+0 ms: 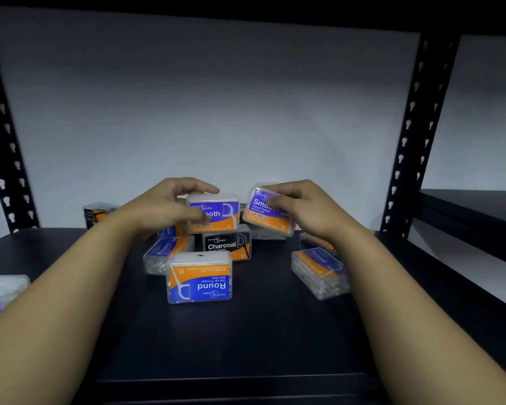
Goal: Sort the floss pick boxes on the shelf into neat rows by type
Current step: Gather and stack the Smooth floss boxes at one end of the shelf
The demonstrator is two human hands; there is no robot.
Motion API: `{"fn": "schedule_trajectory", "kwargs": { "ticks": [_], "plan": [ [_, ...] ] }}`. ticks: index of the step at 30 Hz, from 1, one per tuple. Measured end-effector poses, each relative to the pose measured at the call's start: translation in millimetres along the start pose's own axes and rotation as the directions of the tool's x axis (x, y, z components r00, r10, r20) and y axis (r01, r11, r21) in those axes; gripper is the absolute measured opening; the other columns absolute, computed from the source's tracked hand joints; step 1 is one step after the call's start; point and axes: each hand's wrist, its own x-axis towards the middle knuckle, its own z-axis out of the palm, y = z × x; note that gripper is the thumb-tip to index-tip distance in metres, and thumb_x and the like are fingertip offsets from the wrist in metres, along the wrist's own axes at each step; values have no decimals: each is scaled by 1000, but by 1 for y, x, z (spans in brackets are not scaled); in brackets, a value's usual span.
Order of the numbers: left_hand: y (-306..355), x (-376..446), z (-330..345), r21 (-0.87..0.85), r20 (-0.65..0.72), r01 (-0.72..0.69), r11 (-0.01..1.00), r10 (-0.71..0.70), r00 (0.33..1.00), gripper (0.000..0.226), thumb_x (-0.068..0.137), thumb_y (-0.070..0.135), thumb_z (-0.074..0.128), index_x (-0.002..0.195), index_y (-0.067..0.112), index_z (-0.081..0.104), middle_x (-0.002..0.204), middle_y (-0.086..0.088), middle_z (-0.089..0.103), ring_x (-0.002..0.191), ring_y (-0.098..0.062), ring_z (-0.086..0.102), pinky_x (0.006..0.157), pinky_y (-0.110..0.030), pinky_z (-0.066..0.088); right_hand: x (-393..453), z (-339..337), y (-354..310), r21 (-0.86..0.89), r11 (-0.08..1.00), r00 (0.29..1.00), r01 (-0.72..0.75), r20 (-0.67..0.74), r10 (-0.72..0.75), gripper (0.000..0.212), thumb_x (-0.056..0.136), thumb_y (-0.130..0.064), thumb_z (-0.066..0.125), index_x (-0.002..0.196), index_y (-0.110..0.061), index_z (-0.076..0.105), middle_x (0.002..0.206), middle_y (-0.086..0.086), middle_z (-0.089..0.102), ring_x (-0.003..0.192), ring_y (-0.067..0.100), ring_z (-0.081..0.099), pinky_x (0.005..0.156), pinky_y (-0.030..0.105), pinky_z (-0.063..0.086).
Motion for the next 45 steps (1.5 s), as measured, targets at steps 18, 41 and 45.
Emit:
{"fn": "schedule_trajectory", "kwargs": {
  "ticks": [18, 41, 45],
  "plan": [
    [17, -37, -13, 270, -219, -56, 961, 118, 968, 30, 87, 20, 77, 114, 19, 65, 106, -1, 73, 98, -16, 70, 87, -42, 59, -23, 20, -38, -49, 992, 992, 119, 50, -117, 35, 107, -20, 44, 130, -27, 68, 117, -5, 72, 99, 6, 68, 79, 22, 51],
    [-18, -167, -165, 144, -174, -99, 985, 124, 977, 37, 87, 33, 73, 122, 22, 66, 113, 1, 74, 102, -17, 71, 81, -23, 57, -46, 138, -145, -223, 918, 925, 328, 270, -265, 32, 94, -61, 58, 106, -33, 67, 99, -12, 70, 85, 2, 65, 72, 23, 50],
    [-37, -176, -190, 150, -124, -84, 985, 103, 987, 38, 87, 32, 66, 125, 24, 65, 115, 4, 73, 106, -14, 70, 82, -23, 58, -45, 163, -153, -266, 914, 913, 305, 354, -202, 31, 93, -63, 59, 106, -36, 68, 98, -14, 71, 84, 0, 66, 72, 25, 52]
  ]
}}
